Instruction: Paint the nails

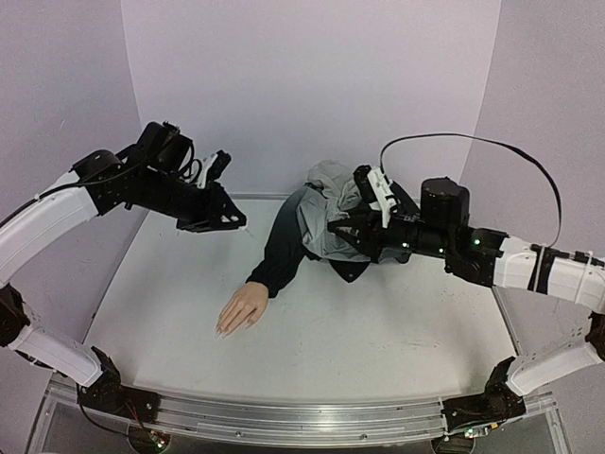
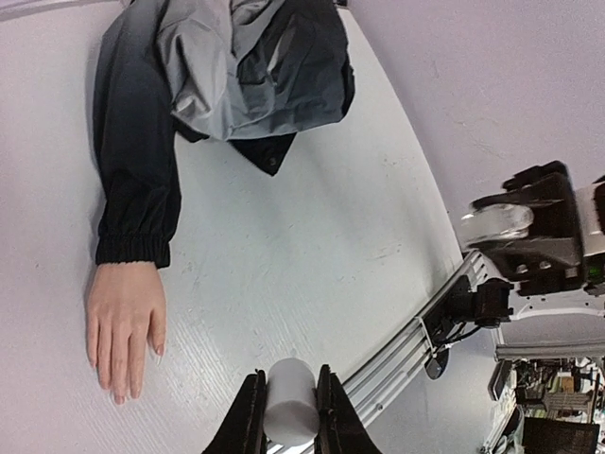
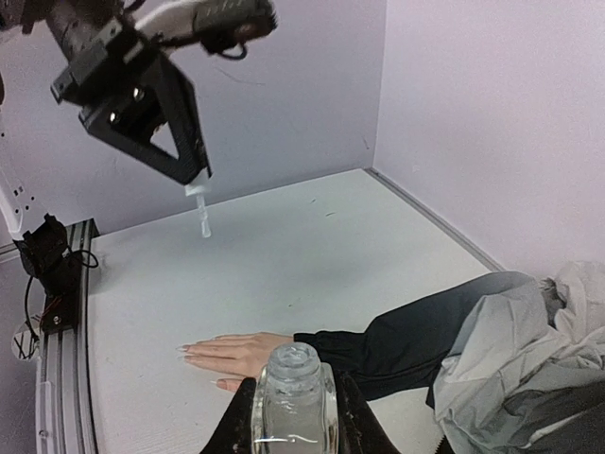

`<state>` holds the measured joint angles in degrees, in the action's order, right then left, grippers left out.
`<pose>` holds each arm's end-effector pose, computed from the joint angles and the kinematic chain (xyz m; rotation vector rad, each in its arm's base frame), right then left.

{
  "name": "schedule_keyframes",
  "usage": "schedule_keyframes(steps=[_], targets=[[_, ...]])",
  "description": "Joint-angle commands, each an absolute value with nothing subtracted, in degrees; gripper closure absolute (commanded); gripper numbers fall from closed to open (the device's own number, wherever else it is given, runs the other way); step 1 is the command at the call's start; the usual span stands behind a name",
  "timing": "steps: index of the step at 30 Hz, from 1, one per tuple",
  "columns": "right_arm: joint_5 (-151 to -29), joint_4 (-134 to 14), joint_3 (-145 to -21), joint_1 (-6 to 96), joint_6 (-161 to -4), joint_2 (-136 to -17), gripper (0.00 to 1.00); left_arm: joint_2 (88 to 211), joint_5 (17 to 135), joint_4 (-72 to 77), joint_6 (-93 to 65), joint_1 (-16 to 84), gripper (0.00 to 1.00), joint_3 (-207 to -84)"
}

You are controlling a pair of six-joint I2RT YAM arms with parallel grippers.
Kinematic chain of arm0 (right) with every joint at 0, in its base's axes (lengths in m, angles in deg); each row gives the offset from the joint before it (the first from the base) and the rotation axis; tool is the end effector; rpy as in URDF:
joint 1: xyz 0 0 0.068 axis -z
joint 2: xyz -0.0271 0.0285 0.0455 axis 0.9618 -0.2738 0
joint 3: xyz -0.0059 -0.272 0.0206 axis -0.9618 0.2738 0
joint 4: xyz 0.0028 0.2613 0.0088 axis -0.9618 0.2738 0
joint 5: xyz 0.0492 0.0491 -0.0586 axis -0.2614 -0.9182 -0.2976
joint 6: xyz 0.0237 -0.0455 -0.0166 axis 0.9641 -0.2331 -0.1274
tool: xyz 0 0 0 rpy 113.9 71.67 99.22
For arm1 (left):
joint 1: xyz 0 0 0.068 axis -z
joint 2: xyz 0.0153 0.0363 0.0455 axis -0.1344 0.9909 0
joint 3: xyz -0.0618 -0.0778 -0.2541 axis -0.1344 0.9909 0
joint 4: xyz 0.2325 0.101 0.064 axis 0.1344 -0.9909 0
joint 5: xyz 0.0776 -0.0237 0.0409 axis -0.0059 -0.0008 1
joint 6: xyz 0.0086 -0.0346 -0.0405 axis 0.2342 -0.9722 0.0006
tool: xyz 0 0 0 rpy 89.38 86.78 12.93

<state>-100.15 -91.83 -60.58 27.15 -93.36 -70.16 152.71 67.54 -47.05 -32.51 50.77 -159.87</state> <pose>0.2012 0.2314 0.3527 -0.8604 1.1856 0.8343 0.2011 -0.2017 0.3972 0.4486 2.3859 -0.9613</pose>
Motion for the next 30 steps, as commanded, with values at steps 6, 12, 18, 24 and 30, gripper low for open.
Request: schedule_keyframes(steps=[6,12,18,24,30], targets=[[-89.67,-99.92,-52.67,27.05,-91.25,-58.39,1.0,137.96,79.27,-41.54,-42.77,50.43,1.0,-136.97],[-86.25,-100.29,-51.94,27.07,-93.51,-57.25,1.0,134.96,83.01,-37.79,-48.08,50.83,1.0,-126.04],[-84.06,-98.94,-52.28,27.05,-96.16,-57.61,1.0,136.54,86.94,-35.69,-53.67,52.37,1.0,-120.91],[-83.12,-98.71,-51.69,27.03,-98.57,-57.8,1.0,138.51,88.76,-34.16,-60.15,53.52,1.0,-117.77],[-82.48,-98.8,-51.34,27.08,-99.21,-58.04,1.0,138.75,92.07,-32.87,-66.13,54.72,1.0,-114.56]])
